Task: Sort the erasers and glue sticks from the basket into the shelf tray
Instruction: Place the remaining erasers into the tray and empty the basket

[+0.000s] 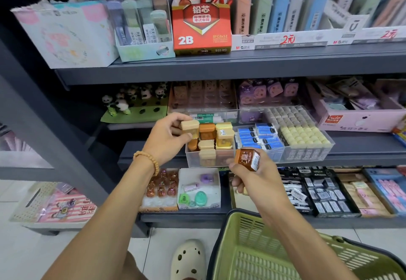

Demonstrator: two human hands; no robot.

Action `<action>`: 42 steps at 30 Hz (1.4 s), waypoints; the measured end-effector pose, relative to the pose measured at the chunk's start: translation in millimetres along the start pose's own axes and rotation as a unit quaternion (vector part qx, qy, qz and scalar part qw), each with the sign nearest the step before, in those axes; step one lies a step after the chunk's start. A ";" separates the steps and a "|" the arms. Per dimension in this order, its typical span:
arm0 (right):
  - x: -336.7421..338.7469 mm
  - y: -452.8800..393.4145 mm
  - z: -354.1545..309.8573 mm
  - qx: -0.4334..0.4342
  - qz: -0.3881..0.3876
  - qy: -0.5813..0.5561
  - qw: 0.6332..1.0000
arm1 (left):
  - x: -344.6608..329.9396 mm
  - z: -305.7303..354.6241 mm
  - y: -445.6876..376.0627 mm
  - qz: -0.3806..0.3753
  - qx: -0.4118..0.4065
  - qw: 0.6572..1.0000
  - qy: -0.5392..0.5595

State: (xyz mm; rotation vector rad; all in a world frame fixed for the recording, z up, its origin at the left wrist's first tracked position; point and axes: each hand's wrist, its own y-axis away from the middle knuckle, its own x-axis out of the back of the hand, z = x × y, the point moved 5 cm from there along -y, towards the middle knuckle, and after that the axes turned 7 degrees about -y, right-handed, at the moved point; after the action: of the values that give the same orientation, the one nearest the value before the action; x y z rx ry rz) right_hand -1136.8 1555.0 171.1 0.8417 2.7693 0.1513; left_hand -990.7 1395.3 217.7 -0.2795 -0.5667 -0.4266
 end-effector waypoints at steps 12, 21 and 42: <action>3.2 2.9 1.3 -0.011 -0.057 0.025 0.998 | -10.6 3.6 -9.8 0.053 -0.073 0.968 -0.233; 12.6 0.5 3.4 0.006 -0.073 0.032 0.997 | -13.8 -2.8 -6.5 0.084 -0.059 0.962 -0.254; 4.9 2.1 -6.6 -0.005 -0.080 -0.029 0.996 | -44.7 44.9 36.1 -0.150 -0.069 0.983 0.076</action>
State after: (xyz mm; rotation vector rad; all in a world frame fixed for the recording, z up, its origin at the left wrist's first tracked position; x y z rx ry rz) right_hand -1141.4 1559.3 176.8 0.6072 2.7633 0.1104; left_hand -1028.5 1457.4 223.6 -0.2914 -0.4306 -0.7749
